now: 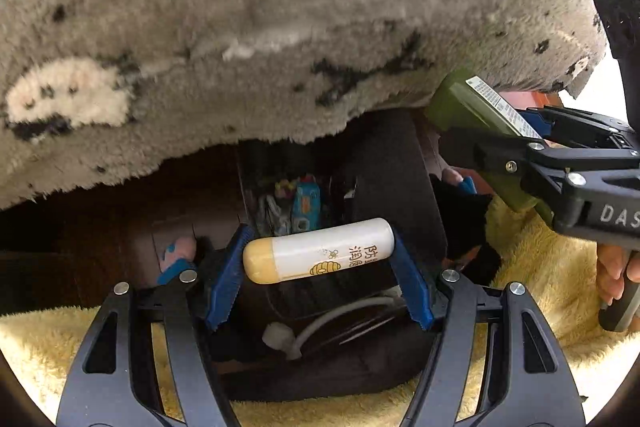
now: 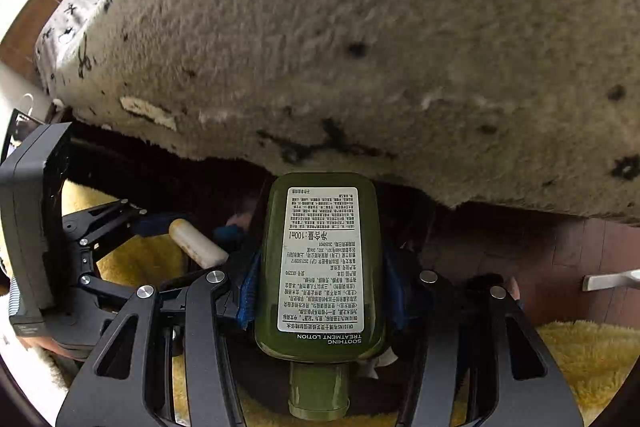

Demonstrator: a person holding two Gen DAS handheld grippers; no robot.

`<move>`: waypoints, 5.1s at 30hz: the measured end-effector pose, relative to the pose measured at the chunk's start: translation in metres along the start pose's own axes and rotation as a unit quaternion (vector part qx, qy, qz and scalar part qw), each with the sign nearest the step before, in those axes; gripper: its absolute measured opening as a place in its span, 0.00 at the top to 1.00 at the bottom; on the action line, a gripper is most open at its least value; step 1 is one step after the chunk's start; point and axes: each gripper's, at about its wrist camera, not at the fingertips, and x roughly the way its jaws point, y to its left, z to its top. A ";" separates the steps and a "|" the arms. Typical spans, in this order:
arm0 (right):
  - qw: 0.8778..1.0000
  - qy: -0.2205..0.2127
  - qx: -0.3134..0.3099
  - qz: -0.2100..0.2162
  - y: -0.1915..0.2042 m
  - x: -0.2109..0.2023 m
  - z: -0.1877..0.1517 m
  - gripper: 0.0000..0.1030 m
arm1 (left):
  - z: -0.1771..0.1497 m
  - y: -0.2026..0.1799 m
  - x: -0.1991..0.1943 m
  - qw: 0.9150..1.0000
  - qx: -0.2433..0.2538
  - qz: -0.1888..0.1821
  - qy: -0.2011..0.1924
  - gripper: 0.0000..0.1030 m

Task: Collect trash
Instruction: 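Lower the bottle and tube below the bed edge into the bin and open both tools, then raise both tools back over the bed toward the green tube and yellow bottle, then grasp the green daisy tube with the right tool while the left tool grasps the small yellow bottle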

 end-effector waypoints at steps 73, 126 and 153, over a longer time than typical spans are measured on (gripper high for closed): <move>0.973 -0.189 -0.028 -0.126 -0.050 -0.167 0.185 0.08 | 0.210 0.049 -0.191 0.952 0.002 0.181 -0.248 0.08; 0.977 -0.185 -0.005 -0.104 -0.082 -0.101 0.323 0.85 | 0.319 0.097 -0.151 0.962 -0.037 0.138 -0.232 0.09; 0.971 -0.222 0.001 -0.092 -0.100 -0.159 0.274 0.85 | 0.421 0.071 -0.091 0.976 -0.016 0.117 -0.181 0.69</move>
